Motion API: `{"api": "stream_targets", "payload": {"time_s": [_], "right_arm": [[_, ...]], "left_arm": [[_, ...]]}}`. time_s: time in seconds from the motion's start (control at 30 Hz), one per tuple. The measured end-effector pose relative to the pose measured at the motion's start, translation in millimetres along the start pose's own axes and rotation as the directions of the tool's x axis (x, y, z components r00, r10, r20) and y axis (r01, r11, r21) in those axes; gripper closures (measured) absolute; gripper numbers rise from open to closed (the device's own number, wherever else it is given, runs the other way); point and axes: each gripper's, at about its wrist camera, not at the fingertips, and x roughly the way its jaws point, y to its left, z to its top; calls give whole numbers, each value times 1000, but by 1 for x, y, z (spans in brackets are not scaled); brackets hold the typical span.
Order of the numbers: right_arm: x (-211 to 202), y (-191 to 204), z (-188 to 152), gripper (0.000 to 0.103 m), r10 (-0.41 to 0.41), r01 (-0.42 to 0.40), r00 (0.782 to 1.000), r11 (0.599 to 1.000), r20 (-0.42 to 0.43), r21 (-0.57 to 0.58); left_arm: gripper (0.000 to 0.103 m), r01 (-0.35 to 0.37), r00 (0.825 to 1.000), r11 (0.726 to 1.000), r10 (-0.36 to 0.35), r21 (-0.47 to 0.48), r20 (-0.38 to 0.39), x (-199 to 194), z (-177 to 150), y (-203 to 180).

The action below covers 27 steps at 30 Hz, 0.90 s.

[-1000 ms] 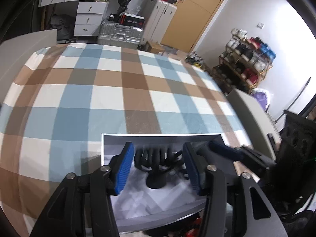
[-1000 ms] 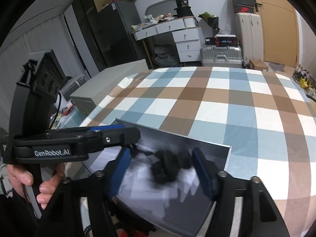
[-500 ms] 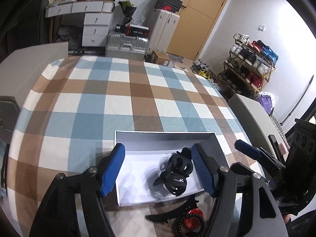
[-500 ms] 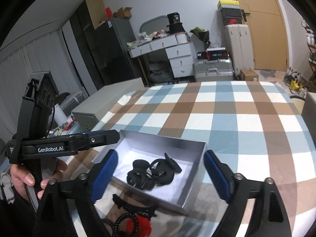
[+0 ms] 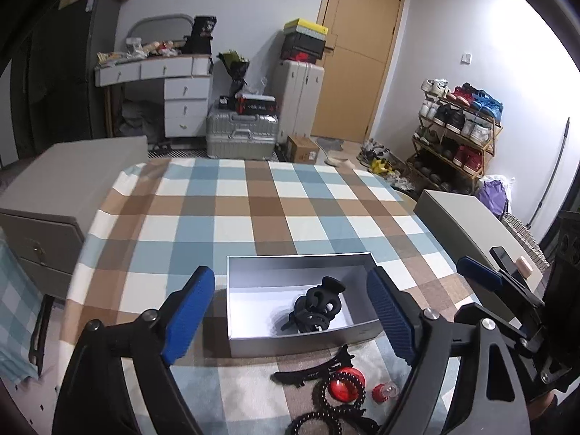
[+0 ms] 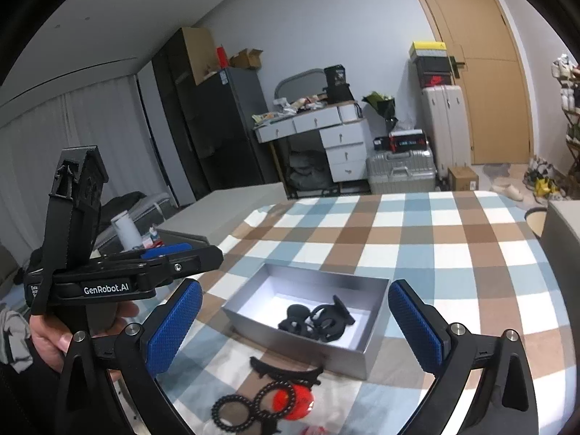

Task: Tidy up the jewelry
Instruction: 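Withdraw both tools from the box back toward the jewelry pile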

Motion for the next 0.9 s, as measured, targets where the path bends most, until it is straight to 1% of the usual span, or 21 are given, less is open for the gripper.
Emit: {"api": "stream_targets", "payload": {"time_s": [0.1, 0.17, 0.23, 0.27, 0.4, 0.5, 0.57, 0.7, 0.8, 0.9], "right_arm": [[-12, 7, -4, 0, 0, 0, 1000, 1000, 17, -9], [-18, 11, -7, 0, -12, 13, 999, 1000, 30, -17], [-26, 16, -11, 0, -22, 23, 999, 999, 34, -23], [-29, 19, -14, 0, -23, 24, 999, 999, 34, -29], [-40, 26, -23, 0, -49, 51, 998, 996, 29, -68], [-46, 29, -32, 0, -65, 67, 998, 994, 27, -84], [-48, 29, -41, 0, -72, 73, 997, 994, 17, -75], [-47, 30, -60, 0, -60, 57, 997, 997, -47, -57], [-44, 34, -77, 0, -42, 33, 991, 997, -128, -77], [-38, 40, -93, 0, -47, 33, 983, 996, -176, -82]], "left_arm": [[19, -17, 1000, 1000, 16, 20, 18, -9, -4, -4], [14, -45, 999, 998, 43, 45, 33, -15, -9, -7], [6, -79, 996, 995, 76, 67, 51, -20, -14, -9], [5, -88, 995, 994, 84, 67, 61, -23, -16, -9], [1, -76, 993, 996, 71, 47, 90, -33, -22, -7], [1, -81, 990, 996, 76, 35, 118, -41, -29, -5], [1, -68, 988, 998, 66, 12, 140, -46, -36, -1], [1, -80, 990, 997, 80, 1, 119, -47, -52, 2], [1, -106, 991, 994, 105, 1, 79, -44, -68, 6], [1, -134, 990, 991, 134, 2, 42, -41, -81, 11]]}}
